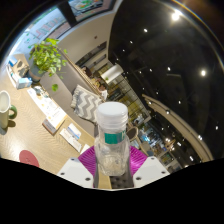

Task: Pour water

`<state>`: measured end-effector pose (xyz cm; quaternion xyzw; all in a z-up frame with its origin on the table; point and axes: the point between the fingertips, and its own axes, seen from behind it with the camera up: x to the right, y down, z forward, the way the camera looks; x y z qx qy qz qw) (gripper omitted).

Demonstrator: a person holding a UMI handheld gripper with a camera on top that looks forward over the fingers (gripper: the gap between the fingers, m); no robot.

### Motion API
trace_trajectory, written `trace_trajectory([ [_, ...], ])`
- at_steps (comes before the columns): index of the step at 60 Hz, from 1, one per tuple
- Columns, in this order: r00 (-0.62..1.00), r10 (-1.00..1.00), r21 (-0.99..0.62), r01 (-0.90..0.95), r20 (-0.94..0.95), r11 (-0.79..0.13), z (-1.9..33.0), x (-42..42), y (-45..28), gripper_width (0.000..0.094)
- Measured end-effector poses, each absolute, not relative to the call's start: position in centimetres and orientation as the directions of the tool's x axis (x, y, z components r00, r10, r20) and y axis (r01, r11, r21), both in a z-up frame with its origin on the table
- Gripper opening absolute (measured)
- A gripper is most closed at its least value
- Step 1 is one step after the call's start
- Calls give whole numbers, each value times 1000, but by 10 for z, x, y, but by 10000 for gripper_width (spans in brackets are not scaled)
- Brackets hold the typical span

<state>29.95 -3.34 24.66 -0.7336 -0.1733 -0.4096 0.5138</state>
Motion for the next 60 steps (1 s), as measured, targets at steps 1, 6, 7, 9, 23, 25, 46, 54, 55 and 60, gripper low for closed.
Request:
trace_trajectory([
  [1, 567, -157, -576, 707, 808, -410, 251, 287, -30, 393],
  [6, 391, -109, -402, 836, 914, -372, 269, 224, -19, 393],
  [7, 356, -98, -366, 857, 929, -363, 270, 212, -17, 393],
  [9, 287, -79, -296, 890, 955, -346, 270, 188, -13, 393],
  [23, -232, 27, 233, 954, 972, -189, 221, 71, 11, 390],
  [25, -290, 49, 294, 941, 956, -170, 209, 66, 14, 390],
  [46, -247, 113, 263, 951, 962, -160, 198, 65, 3, 390],
  [54, 197, 95, -165, 948, 976, -272, 229, 95, -14, 392],
  [55, 258, 91, -223, 932, 962, -285, 230, 99, -16, 392],
  [60, 531, 66, -477, 803, 845, -356, 229, 123, -28, 393],
])
